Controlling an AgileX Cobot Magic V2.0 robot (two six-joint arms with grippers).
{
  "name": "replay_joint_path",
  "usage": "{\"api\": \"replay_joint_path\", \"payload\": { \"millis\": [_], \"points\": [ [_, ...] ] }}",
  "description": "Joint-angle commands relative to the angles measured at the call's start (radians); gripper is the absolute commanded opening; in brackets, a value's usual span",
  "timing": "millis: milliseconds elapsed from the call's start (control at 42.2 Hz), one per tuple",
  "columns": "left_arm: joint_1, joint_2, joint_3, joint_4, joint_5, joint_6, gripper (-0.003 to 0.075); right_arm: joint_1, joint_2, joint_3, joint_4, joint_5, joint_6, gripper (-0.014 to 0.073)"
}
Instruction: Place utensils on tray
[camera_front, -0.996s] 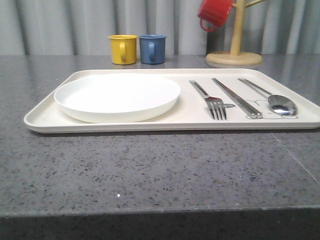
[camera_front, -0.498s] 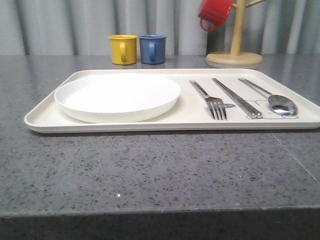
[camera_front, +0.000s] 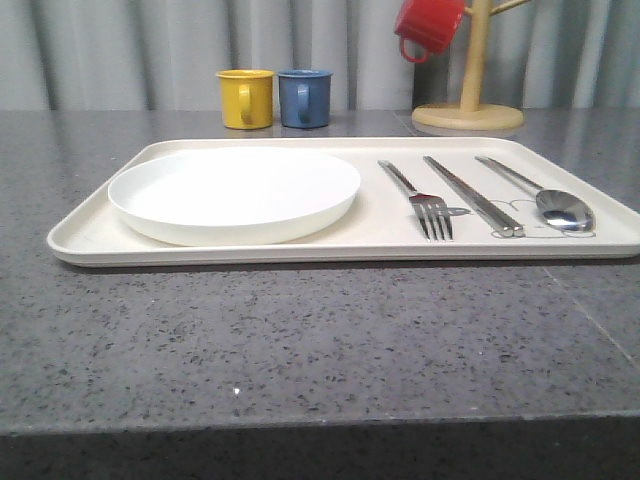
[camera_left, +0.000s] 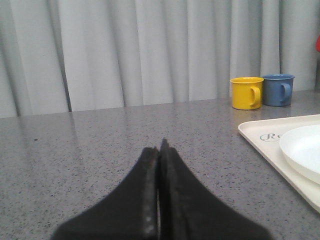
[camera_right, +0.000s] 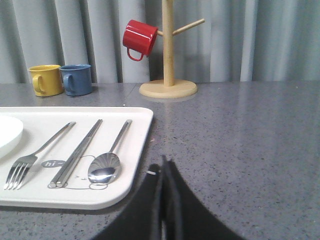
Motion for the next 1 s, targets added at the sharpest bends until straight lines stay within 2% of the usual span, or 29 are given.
{"api": "replay_joint_path", "payload": {
  "millis": [0,973],
  "points": [
    [0.003,-0.019,0.014,-0.008,-0.080,-0.001,-0.0020,-0.003,-0.017,-0.001,-0.013,-0.089,-0.001,-0.0066],
    [0.003,-0.019,0.014,-0.008,-0.080,-0.001,-0.0020,-0.016,-0.016,-0.001,-0.013,-0.082,-0.001,-0.0066]
  ]
}}
